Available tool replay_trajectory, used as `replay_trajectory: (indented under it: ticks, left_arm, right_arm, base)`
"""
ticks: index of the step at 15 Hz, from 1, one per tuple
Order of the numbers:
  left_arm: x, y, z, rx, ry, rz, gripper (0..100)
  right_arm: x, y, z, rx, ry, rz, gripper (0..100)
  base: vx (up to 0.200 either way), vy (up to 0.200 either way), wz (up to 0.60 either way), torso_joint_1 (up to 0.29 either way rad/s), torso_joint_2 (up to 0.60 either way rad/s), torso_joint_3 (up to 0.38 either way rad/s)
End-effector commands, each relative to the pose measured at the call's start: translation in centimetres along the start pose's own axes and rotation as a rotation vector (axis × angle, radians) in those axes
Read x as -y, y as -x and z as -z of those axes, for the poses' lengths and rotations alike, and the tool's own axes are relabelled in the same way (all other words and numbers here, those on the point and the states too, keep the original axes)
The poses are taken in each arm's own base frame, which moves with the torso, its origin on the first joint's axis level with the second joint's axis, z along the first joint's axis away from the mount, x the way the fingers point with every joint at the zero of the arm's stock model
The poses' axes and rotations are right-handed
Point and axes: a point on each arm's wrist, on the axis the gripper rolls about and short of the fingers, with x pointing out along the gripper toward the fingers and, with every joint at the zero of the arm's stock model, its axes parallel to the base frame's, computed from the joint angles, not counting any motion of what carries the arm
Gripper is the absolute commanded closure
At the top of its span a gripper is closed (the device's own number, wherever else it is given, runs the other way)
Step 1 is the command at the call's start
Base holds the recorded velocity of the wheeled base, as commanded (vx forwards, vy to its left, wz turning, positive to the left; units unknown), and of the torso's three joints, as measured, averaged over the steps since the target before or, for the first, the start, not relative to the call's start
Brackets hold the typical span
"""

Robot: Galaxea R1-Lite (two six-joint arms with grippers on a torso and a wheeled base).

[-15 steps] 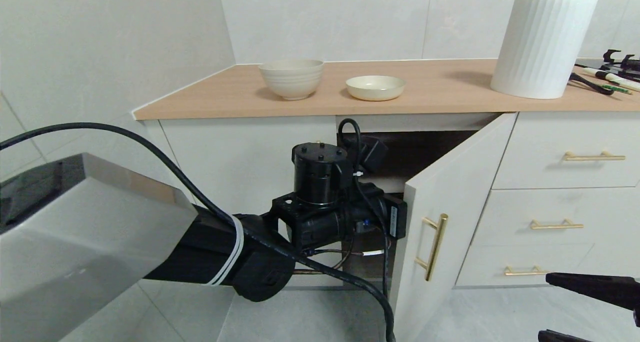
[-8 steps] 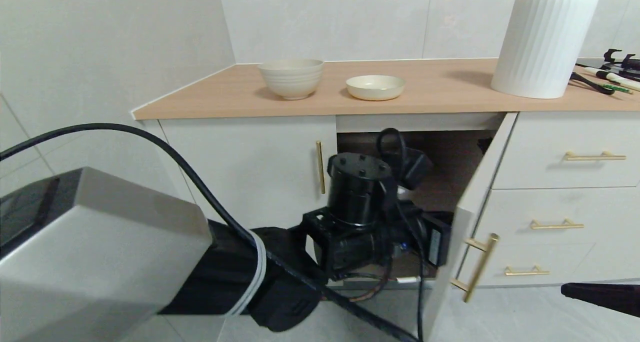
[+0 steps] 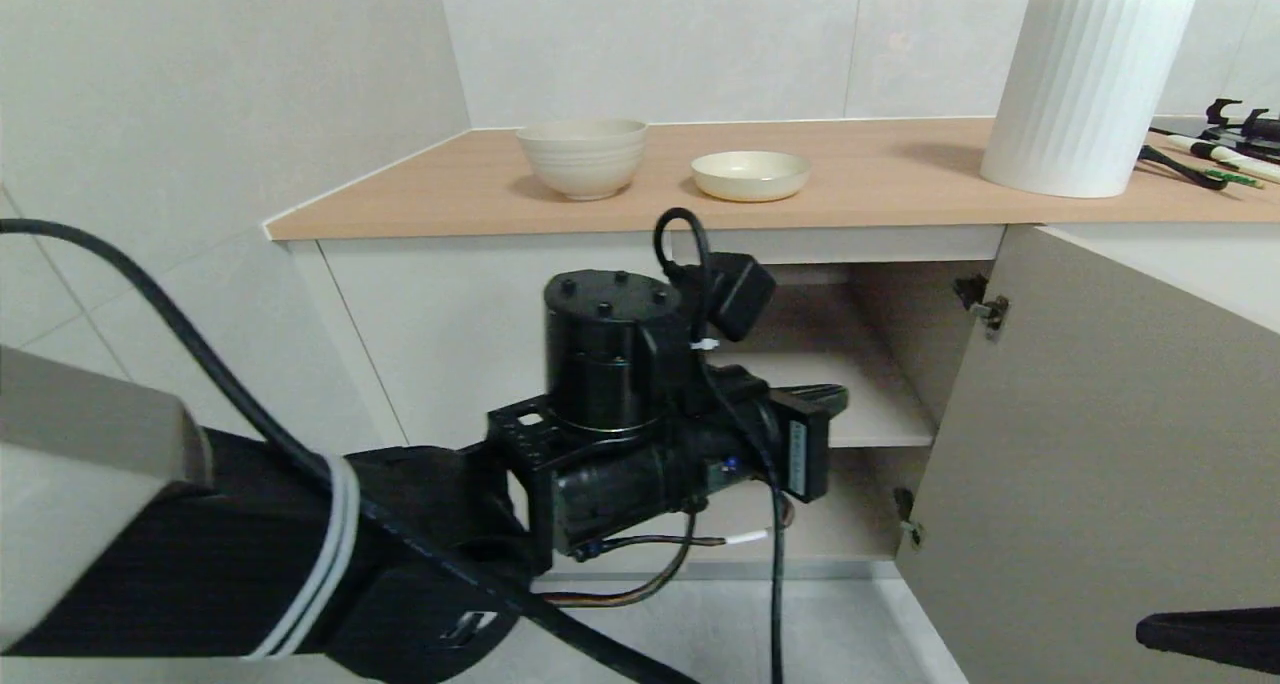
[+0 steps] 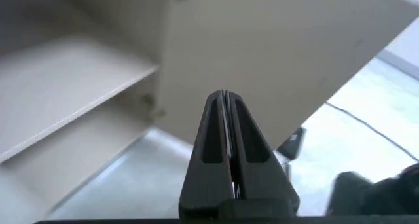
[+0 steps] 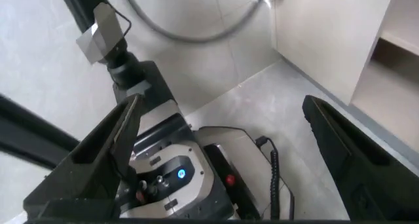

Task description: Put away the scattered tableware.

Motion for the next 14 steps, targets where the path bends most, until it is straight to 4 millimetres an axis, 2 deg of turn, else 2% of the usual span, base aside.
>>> replay_trajectory:
  ticks: [1,4,5,8,9,10,13,14]
  left_arm:
    - [-2.3,5.5,-1.7,0.075,0.006,-0.092,100]
    - [-4.8,10.5,-1.4,0.094,0.005,-0.222,100]
    - [-5.8,12.0,-1.4,0.103,-0.008,-0.276,100]
    - [-6.9,16.2,-1.0,0.096,-0.111,-0.399,100]
    - [-7.1,16.5,-1.1,0.099,-0.115,-0.413,100]
    - [-7.1,16.7,-2.1,0.131,-0.143,-0.422,100]
    - [-7.7,17.4,-3.0,0.159,-0.146,-0.463,100]
    - [-7.6,17.6,-3.1,0.159,-0.147,-0.466,0]
  right_arm:
    - [1.4,-2.5,-2.2,-0.033,-0.033,0.059,0]
    - [4.4,-6.2,-6.5,-0.026,-0.060,0.146,0]
    - [4.8,-7.0,-7.6,-0.014,-0.053,0.146,0]
    - [4.7,-9.0,-10.9,0.026,-0.018,0.100,0]
    - [4.4,-9.5,-11.1,0.015,-0.018,0.082,0]
    - [4.5,-10.2,-10.9,-0.017,-0.032,0.093,0]
    - [5.7,-11.9,-10.2,-0.056,-0.054,0.176,0]
    - [5.7,-11.9,-10.2,-0.057,-0.053,0.186,0]
  base:
    - [0.000,0.000,0.00,0.000,0.00,0.000]
    - [0.000,0.000,0.00,0.000,0.00,0.000]
    - [0.000,0.000,0.00,0.000,0.00,0.000]
    - [0.000,0.000,0.00,0.000,0.00,0.000]
    - [0.000,0.000,0.00,0.000,0.00,0.000]
    - [0.000,0.000,0.00,0.000,0.00,0.000]
    - [0.000,0.000,0.00,0.000,0.00,0.000]
    - [0.000,0.000,0.00,0.000,0.00,0.000]
